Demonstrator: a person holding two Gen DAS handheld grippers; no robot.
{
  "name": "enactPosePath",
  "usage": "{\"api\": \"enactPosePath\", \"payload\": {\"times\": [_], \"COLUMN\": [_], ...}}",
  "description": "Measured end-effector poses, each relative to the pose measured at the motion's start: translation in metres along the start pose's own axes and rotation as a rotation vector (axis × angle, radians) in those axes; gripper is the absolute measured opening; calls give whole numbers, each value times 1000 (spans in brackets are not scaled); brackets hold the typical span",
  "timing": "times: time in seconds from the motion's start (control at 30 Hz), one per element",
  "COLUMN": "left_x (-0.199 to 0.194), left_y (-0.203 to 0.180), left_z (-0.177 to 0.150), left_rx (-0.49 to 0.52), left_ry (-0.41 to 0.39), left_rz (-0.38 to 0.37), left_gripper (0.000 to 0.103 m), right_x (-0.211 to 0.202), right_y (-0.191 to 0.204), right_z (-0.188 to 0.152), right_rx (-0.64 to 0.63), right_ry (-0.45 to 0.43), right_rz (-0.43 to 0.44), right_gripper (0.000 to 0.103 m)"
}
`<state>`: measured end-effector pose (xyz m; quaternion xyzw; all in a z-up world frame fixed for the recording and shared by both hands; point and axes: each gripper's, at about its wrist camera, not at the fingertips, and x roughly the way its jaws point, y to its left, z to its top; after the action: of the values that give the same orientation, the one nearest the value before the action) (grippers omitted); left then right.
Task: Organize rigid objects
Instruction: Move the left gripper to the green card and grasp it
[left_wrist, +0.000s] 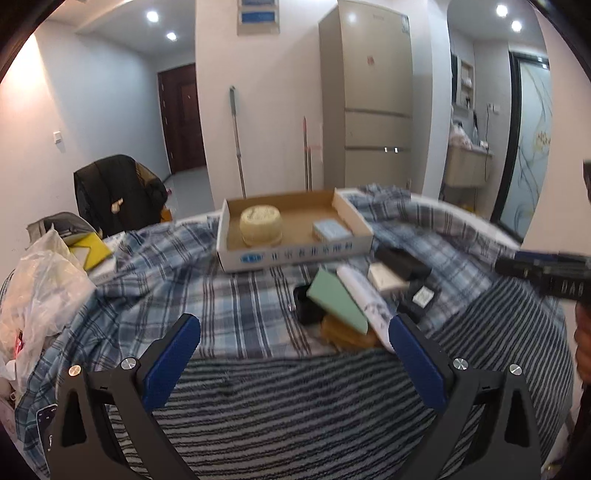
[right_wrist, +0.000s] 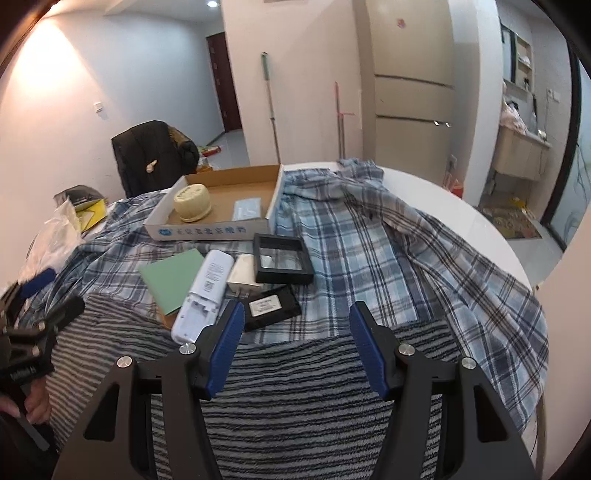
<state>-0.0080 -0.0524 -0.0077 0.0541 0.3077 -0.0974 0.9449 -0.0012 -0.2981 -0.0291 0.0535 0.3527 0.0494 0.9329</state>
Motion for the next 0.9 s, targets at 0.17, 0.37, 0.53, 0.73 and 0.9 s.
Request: {"api": "enactPosePath", "payload": {"times": [0.17,0.37,0.53,0.73,0.9], "left_x": [23,38,56,67,83], "left_y": [-3,-17,-20,-36,-40], "left_z": [-4,-5,-6,4,17], "left_rx": [19,183,244,347,390], "left_ry": [54,83,151,137,137], "left_rz": [54,18,-35,-51,-27], "left_gripper": [103,102,92,91,91], "right_x": [15,24,30,35,28], "right_y": [0,1,-6,-17,-15], "right_z": [-4,-7,-8,-5,6], "right_rx": [-2,-20,-11,21,59], "right_ry": [46,67,79,90,92], "right_rz": [4,12,2,7,158], "right_gripper": [58,58,58,58,58]}}
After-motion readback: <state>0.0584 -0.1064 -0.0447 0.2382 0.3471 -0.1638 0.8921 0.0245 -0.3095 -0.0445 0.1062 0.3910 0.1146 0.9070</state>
